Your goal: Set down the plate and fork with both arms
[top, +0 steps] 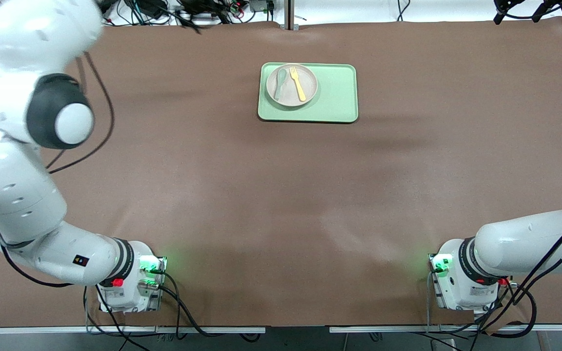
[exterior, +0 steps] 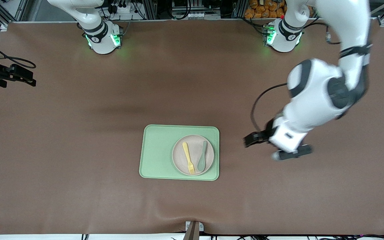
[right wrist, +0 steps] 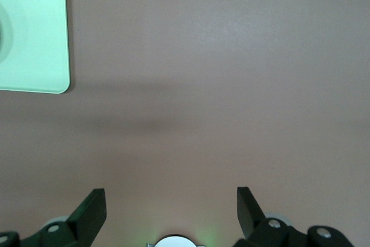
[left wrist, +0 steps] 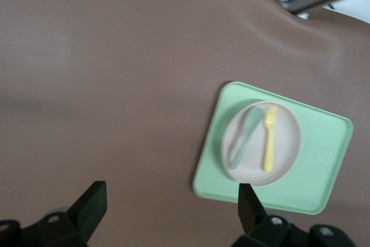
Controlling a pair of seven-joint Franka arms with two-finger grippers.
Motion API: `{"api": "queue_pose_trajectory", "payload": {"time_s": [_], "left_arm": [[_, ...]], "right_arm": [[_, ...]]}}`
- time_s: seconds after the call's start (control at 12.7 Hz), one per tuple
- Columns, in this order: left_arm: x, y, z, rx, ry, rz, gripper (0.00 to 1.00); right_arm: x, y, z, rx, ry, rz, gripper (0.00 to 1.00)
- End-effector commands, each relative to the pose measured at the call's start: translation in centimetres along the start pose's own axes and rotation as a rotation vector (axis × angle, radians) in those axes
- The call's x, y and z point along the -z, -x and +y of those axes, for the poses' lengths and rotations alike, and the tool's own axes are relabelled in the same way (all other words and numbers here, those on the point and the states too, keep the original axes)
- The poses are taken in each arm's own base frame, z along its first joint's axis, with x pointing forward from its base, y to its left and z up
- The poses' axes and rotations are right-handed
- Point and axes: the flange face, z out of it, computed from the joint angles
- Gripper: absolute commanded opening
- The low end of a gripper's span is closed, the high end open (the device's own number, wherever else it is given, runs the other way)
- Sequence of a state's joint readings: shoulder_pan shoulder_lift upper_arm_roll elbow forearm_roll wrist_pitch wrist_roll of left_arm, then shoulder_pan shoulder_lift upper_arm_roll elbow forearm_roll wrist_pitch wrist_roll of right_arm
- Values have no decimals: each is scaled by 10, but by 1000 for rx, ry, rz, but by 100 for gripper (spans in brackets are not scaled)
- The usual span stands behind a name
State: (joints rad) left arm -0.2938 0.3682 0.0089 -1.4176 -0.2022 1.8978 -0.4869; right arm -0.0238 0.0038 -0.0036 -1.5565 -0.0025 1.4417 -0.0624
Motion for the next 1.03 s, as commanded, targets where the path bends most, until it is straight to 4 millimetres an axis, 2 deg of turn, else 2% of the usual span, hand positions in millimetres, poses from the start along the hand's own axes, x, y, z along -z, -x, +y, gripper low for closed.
{"api": "queue_pose_trajectory", "payload": {"time_s": [0.0,0.08,0.24,0.4,0.63,0.79,0.95], "left_arm": [[78,20,-69,-8,-204,-9,100],[108,32,-83,-55,-267,-4,100],[158,61,-108,-52,-274,-25,100],[186,75,-110,-53,-260,11,100],[193,71,-112,-58,-244,49,100],[188,70,-114,-88,-246,41,100],[192,70,-134,-79,-248,38,100]], "right_arm": [[2,2,-2,-10,10,1,100],[2,2,-3,-9,11,1,100],[2,2,-3,-9,11,1,100],[2,2,-3,-9,11,1,100],[2,2,-6,-3,11,1,100],[2,2,-7,-1,12,1,100],[2,2,-10,5,12,-2,100]]}}
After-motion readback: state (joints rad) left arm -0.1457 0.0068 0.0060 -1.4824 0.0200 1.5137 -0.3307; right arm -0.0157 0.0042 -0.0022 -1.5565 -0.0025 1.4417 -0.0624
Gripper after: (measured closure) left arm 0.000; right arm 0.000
